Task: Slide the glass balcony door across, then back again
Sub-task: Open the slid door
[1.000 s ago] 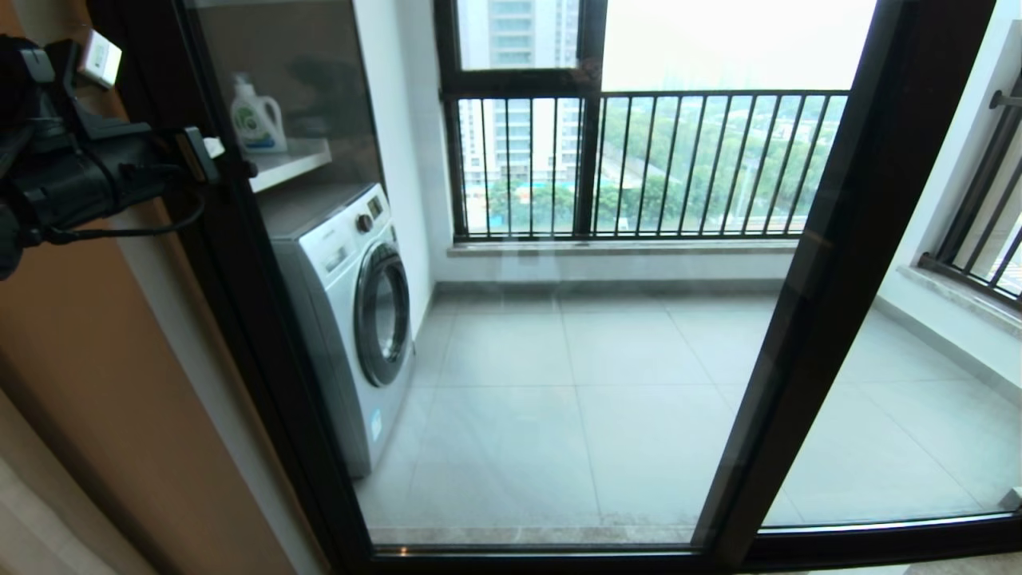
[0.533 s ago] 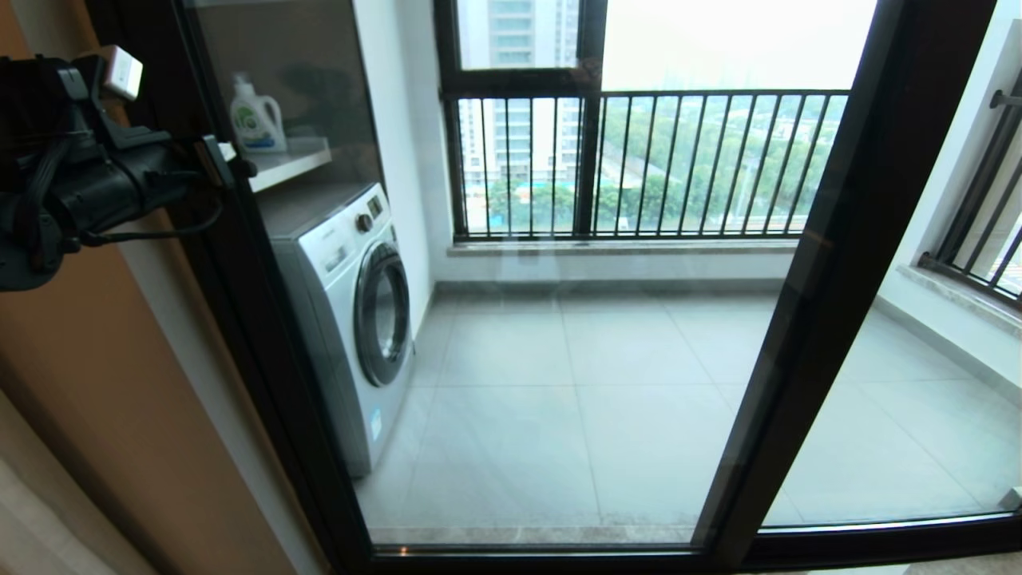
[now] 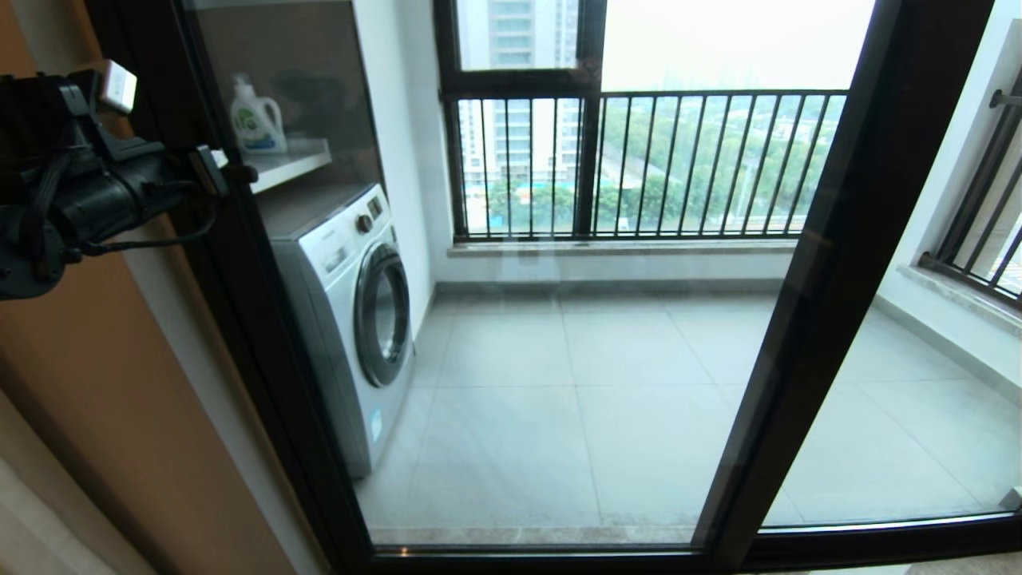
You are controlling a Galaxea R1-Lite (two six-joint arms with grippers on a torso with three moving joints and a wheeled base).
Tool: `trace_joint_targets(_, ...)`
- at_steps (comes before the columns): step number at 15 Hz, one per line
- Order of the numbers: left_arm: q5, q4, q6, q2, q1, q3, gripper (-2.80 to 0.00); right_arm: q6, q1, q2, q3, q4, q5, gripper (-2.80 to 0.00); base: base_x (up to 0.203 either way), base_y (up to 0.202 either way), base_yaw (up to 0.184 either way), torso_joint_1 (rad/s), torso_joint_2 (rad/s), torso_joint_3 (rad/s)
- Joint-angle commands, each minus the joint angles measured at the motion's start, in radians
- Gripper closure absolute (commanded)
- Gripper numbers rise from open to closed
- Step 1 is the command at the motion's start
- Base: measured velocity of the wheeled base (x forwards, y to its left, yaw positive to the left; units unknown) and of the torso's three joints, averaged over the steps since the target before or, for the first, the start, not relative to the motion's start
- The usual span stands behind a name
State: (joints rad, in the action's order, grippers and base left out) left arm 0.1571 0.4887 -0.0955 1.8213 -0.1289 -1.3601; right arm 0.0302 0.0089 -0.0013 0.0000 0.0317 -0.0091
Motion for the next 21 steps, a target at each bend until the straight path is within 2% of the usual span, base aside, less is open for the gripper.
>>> trace_joint_targets(1, -0.001, -0.001, 0.000, 0.002, -0.013, 0.033, 0.00, 0.000, 0.000, 0.001, 0.012, 0.001, 0.000, 0.00, 0.000, 0.000, 0.000, 0.000, 0.00, 0.000)
trace_joint_targets(17, 0.003, 0.004, 0.008, 0.015, -0.026, 0.102, 0.00, 0.000, 0.000, 0.001, 0.012, 0.001, 0.000, 0.00, 0.000, 0.000, 0.000, 0.000, 0.00, 0.000)
trace_joint_targets(21, 0.004, 0.039, 0.038, 0.026, -0.049, 0.127, 0.00, 0.000, 0.000, 0.000, 0.012, 0.001, 0.000, 0.00, 0.000, 0.000, 0.000, 0.000, 0.00, 0.000)
